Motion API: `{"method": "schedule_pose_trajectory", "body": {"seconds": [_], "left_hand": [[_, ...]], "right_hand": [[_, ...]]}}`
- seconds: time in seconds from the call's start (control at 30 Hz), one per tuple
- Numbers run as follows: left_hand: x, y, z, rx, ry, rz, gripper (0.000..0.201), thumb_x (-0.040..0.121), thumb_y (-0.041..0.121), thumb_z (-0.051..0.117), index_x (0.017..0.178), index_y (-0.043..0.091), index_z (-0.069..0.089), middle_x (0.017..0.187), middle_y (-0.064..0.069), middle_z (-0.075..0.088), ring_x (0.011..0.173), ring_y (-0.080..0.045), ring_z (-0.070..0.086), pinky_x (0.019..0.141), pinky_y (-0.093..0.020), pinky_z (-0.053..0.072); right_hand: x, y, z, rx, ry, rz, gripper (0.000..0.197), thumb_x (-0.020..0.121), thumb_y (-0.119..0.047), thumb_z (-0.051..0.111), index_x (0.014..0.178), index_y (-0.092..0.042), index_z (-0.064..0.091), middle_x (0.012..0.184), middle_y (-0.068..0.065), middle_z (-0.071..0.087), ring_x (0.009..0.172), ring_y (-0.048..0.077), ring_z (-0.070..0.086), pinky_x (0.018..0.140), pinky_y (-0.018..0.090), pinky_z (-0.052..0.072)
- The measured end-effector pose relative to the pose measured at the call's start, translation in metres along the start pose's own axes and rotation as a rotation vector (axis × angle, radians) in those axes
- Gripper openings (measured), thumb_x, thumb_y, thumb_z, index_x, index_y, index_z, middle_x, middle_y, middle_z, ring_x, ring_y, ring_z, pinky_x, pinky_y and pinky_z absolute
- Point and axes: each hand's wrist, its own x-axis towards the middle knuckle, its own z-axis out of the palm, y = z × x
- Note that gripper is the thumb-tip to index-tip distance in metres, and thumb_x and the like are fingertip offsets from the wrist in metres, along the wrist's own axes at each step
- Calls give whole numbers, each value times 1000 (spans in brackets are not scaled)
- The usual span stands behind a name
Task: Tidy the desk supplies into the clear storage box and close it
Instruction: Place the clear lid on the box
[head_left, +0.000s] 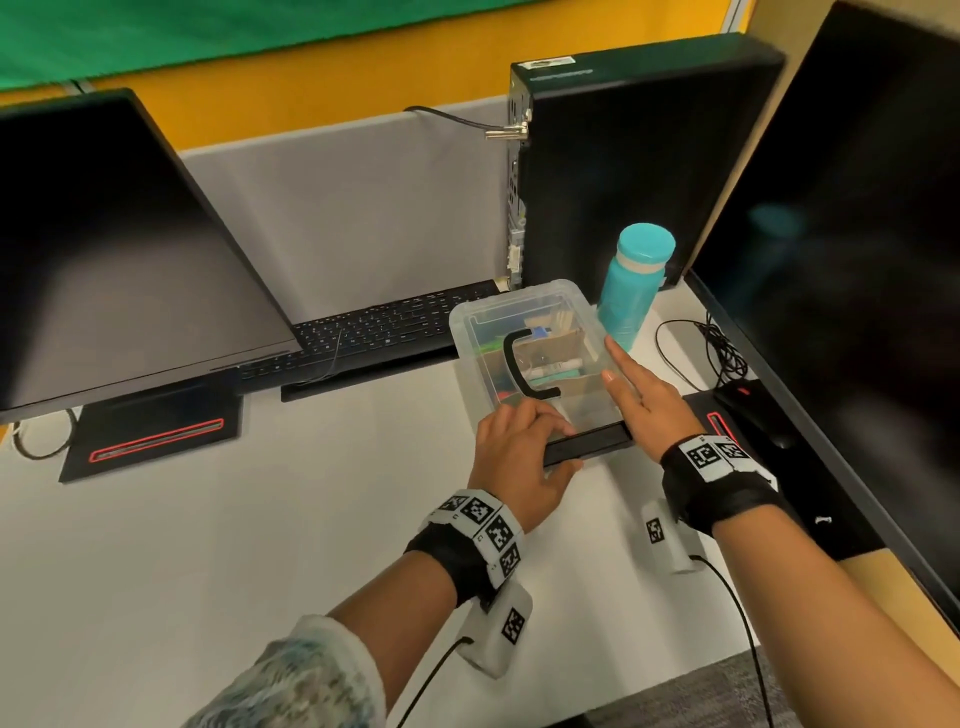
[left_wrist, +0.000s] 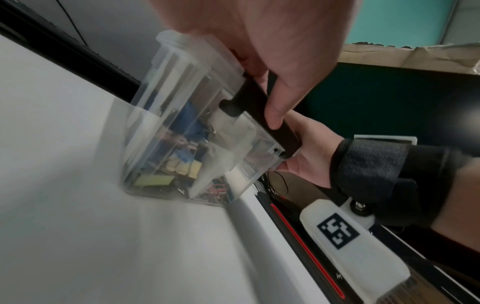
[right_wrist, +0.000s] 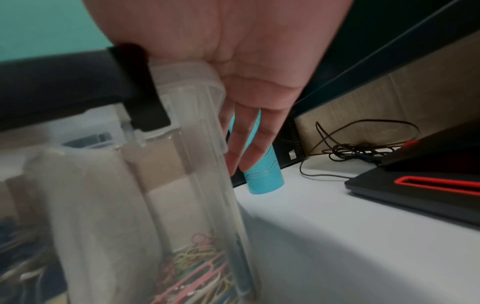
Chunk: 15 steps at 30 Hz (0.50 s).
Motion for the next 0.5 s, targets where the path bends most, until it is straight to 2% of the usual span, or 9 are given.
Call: {"method": "schedule_pose_trajectory", "body": {"seconds": [0.1,0.2,0.27,0.33,0.43,0.5], "left_hand": [[3,0,-10,42,-70,42,34,83,44,54,113,29,55,119,10,45,116,-14,39,102,-35,30],[21,-13,-27,166,-87,29,47,86,50,45,128,28,45,135,5,37,128,-16,31,109,-39,23],[43,-31,-36,262,-82,-76,54,88,47,46,137,26,37,145,1,30,136,-21,24,113,-43,17],[70,-53,-47,312,-82,-221,61,89,49,46,142,22,30,150,-3,25,139,-24,20,115,-45,15],[105,-79,-58,294,-131,-397,72,87,55,48,144,16,26,148,-11,30,135,-31,29,110,-44,27],[123,-83,-60,117,-213,-528,81,85,55,54,145,11,22,145,-16,36,131,-35,38,107,-43,34]], "right_hand": [[6,-9,-2,-131,19,22,56,95,-52,34,147,-31,26,150,2,36,132,22,41,109,38,34],[20,-26,3,-282,62,58,54,95,-51,37,137,-17,35,141,7,42,119,28,50,97,42,43],[26,-36,11,-322,98,100,50,93,-50,41,128,-14,36,130,10,47,109,32,54,89,42,46],[25,-40,21,-370,144,126,50,92,-49,42,128,-14,34,128,11,47,106,33,55,84,41,45],[21,-38,29,-411,206,121,57,92,-50,39,138,-17,28,135,9,44,111,32,52,87,41,46],[20,-36,29,-410,216,116,60,93,-50,38,142,-19,24,139,7,41,115,30,50,89,41,45]]}}
